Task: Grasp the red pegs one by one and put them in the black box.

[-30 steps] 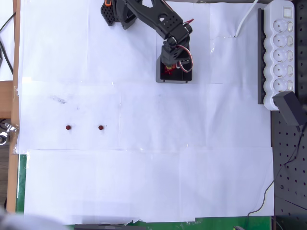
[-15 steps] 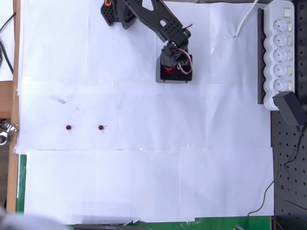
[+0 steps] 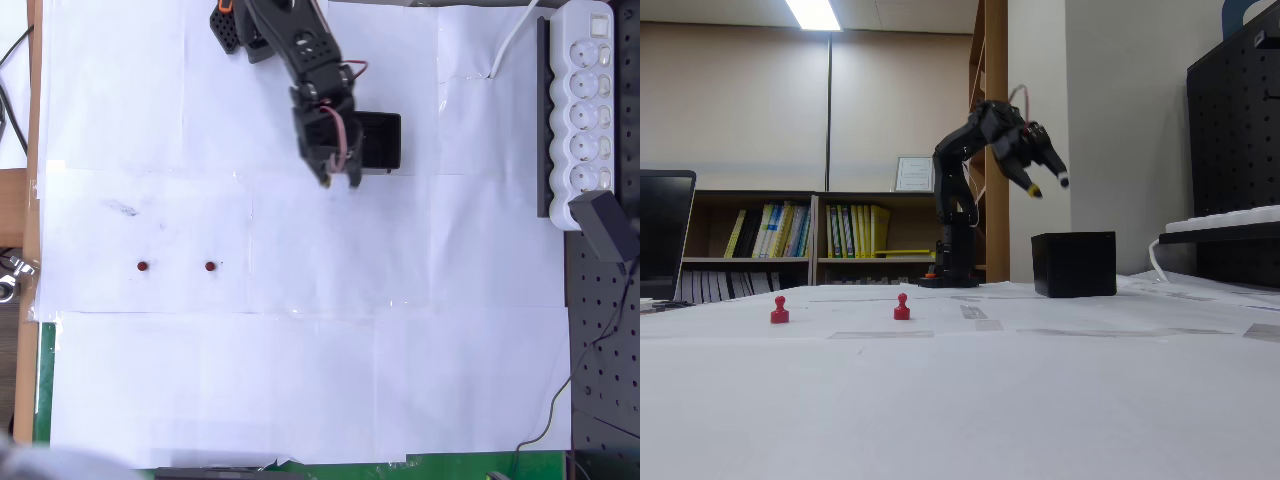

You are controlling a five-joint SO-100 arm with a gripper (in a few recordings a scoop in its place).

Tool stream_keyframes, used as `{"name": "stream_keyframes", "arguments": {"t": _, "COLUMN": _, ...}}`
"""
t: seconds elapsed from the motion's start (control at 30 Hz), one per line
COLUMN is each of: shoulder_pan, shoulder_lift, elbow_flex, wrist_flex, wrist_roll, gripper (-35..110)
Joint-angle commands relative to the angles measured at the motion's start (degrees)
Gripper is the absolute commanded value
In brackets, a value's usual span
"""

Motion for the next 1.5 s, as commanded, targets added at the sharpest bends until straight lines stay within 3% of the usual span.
{"name": "stream_keyframes", "arguments": {"t": 0.0, "shoulder_pan": 8.79, "shoulder_lift": -1.32, "elbow_flex": -5.71, "wrist_flex": -9.49, "wrist_roll": 10.28, "gripper": 13}}
{"name": "stream_keyframes", "arguments": {"t": 0.17, "shoulder_pan": 18.98, "shoulder_lift": 7.82, "elbow_flex": -23.03, "wrist_flex": -33.57, "wrist_roll": 25.66, "gripper": 13}}
{"name": "stream_keyframes", "arguments": {"t": 0.3, "shoulder_pan": 23.99, "shoulder_lift": 18.72, "elbow_flex": -31.99, "wrist_flex": -61.44, "wrist_roll": 31.38, "gripper": 13}}
{"name": "stream_keyframes", "arguments": {"t": 0.37, "shoulder_pan": 25.14, "shoulder_lift": 23.73, "elbow_flex": -32.08, "wrist_flex": -67.59, "wrist_roll": 32.7, "gripper": 13}}
{"name": "stream_keyframes", "arguments": {"t": 0.9, "shoulder_pan": 26.28, "shoulder_lift": 48.08, "elbow_flex": -12.74, "wrist_flex": -71.72, "wrist_roll": 33.05, "gripper": 11}}
{"name": "stream_keyframes", "arguments": {"t": 1.47, "shoulder_pan": 24.96, "shoulder_lift": 55.72, "elbow_flex": -5.62, "wrist_flex": -73.48, "wrist_roll": 32.96, "gripper": 10}}
